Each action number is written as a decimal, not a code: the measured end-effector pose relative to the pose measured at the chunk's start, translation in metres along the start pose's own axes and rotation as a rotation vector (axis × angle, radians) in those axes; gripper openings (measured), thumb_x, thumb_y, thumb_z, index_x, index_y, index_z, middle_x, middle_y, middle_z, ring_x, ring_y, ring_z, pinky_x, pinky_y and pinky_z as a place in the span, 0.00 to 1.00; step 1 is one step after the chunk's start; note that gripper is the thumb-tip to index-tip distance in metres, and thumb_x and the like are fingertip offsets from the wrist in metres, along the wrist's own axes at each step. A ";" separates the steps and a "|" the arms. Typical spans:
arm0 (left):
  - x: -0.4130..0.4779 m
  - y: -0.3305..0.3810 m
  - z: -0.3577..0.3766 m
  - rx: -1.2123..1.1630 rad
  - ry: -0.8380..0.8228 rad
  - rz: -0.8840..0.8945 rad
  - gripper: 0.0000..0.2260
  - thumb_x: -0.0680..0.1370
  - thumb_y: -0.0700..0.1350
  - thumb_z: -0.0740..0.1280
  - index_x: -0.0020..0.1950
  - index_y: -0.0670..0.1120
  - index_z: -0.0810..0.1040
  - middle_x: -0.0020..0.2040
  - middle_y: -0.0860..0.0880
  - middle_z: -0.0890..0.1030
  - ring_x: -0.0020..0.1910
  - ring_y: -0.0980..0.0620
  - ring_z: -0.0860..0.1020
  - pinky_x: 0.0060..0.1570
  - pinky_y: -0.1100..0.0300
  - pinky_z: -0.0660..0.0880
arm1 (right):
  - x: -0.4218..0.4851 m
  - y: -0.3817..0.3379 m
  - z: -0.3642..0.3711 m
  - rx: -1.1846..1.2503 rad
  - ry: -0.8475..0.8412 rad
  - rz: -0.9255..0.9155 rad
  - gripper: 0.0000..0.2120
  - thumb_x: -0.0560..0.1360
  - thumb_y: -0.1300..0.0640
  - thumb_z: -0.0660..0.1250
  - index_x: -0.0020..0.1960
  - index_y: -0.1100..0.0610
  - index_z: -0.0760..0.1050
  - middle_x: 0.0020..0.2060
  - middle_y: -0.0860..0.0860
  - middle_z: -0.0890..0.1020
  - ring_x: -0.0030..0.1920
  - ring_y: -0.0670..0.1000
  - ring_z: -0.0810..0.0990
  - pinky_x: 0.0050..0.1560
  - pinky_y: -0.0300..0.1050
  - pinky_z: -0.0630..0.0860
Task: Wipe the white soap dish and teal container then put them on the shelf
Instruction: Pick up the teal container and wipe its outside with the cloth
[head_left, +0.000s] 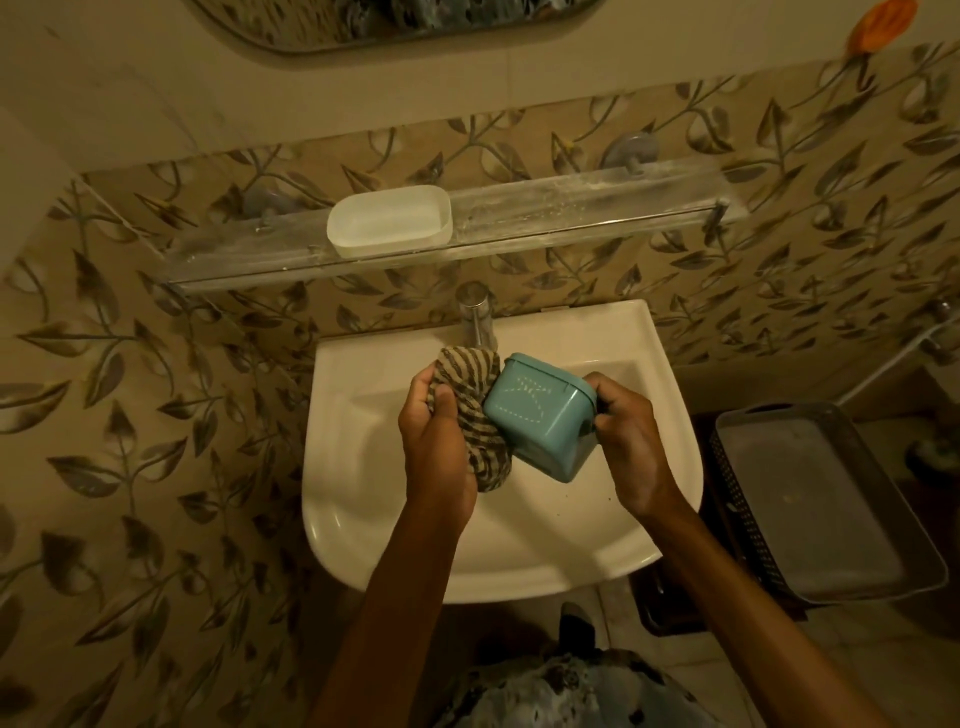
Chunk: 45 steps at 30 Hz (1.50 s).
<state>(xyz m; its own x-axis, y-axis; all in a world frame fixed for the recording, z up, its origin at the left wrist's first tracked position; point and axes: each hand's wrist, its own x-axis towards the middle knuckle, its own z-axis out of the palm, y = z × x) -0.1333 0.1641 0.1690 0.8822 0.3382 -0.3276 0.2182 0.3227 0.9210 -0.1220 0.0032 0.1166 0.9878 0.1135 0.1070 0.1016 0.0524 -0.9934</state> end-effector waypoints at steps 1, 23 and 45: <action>0.001 0.001 -0.001 -0.011 0.010 -0.006 0.14 0.83 0.40 0.51 0.56 0.53 0.75 0.58 0.43 0.78 0.58 0.45 0.78 0.59 0.41 0.75 | 0.000 -0.001 0.000 -0.014 -0.025 -0.042 0.10 0.69 0.64 0.55 0.44 0.64 0.75 0.38 0.49 0.78 0.41 0.51 0.74 0.42 0.46 0.69; -0.039 -0.009 0.037 0.812 -0.105 1.004 0.19 0.83 0.47 0.49 0.63 0.45 0.77 0.65 0.46 0.76 0.68 0.49 0.70 0.73 0.52 0.57 | 0.011 -0.011 0.026 -0.076 0.039 -0.256 0.14 0.79 0.69 0.52 0.60 0.68 0.71 0.52 0.49 0.80 0.54 0.43 0.80 0.53 0.36 0.75; 0.001 0.001 0.021 0.762 -0.056 0.576 0.17 0.81 0.42 0.54 0.68 0.46 0.71 0.66 0.46 0.71 0.64 0.53 0.70 0.61 0.64 0.71 | -0.006 -0.007 0.025 -0.358 0.085 -0.187 0.10 0.80 0.47 0.52 0.44 0.46 0.68 0.36 0.40 0.74 0.38 0.43 0.72 0.40 0.32 0.66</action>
<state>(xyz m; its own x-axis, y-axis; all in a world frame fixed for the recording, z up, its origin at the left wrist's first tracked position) -0.1236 0.1465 0.1742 0.9533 0.2157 0.2115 -0.0608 -0.5490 0.8336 -0.1321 0.0271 0.1233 0.9532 0.0517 0.2979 0.3000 -0.2857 -0.9101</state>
